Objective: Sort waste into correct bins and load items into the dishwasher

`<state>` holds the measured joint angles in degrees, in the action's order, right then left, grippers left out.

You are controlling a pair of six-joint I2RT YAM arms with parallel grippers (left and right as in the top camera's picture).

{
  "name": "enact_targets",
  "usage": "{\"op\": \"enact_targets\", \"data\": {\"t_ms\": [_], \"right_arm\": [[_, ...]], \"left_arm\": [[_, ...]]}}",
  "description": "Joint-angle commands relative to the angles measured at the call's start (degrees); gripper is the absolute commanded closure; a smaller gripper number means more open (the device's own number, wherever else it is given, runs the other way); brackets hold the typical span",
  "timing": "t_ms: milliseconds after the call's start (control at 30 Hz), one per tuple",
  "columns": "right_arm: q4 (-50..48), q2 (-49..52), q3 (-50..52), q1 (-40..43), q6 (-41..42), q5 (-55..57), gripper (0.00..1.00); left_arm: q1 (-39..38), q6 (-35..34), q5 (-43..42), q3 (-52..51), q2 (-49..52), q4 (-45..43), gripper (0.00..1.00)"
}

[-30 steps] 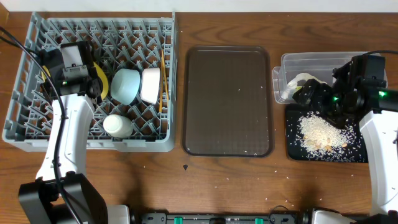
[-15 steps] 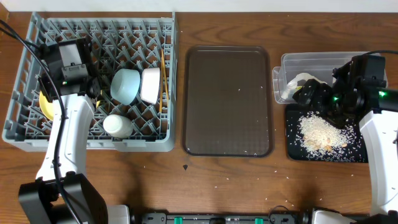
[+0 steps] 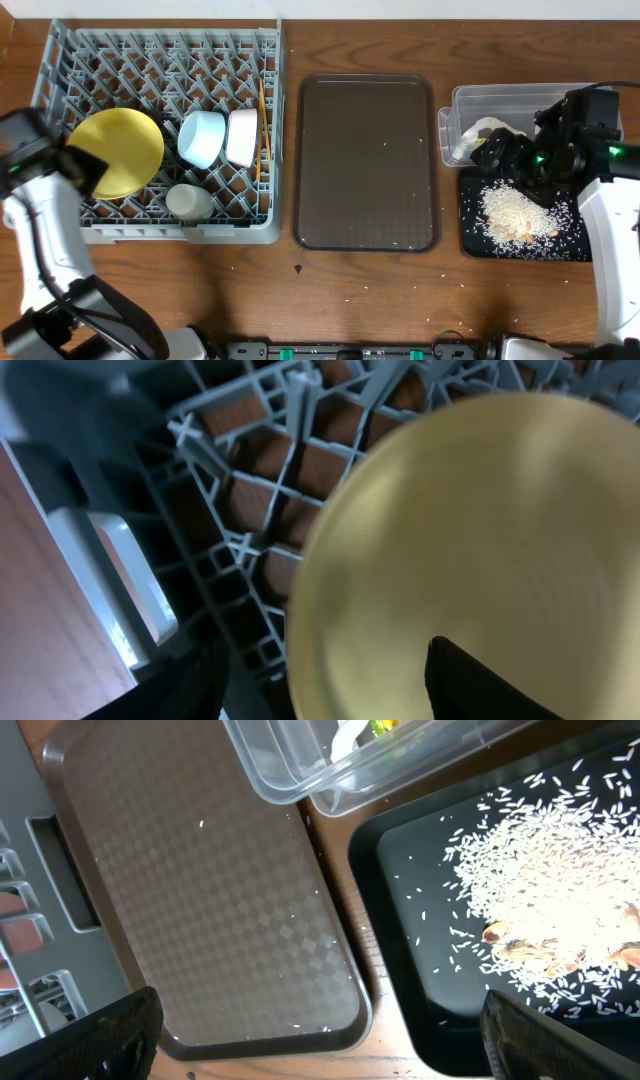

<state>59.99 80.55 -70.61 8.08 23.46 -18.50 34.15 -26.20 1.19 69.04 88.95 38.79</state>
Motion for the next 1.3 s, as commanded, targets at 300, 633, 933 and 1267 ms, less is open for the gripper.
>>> {"op": "enact_targets", "data": {"t_ms": [300, 633, 933, 1267], "right_arm": [[-0.35, -0.52, -0.52, -0.66, 0.26, -0.44, 0.01], [-0.39, -0.52, -0.52, -0.66, 0.28, -0.46, 0.01], [0.28, -0.52, -0.52, -0.66, 0.28, -0.5, 0.01], [0.46, -0.52, -0.52, -0.66, 0.28, -1.09, 0.01]], "left_arm": [[9.09, 2.99, -25.88, -0.26, 4.66, 0.57, 0.36], [10.95, 3.26, -25.03, -0.26, 7.19, 1.01, 0.36], [10.95, 3.65, -22.64, -0.46, 11.45, -2.19, 0.43], [10.93, 4.63, -26.69, -0.46, 10.86, -2.12, 0.92]]}}
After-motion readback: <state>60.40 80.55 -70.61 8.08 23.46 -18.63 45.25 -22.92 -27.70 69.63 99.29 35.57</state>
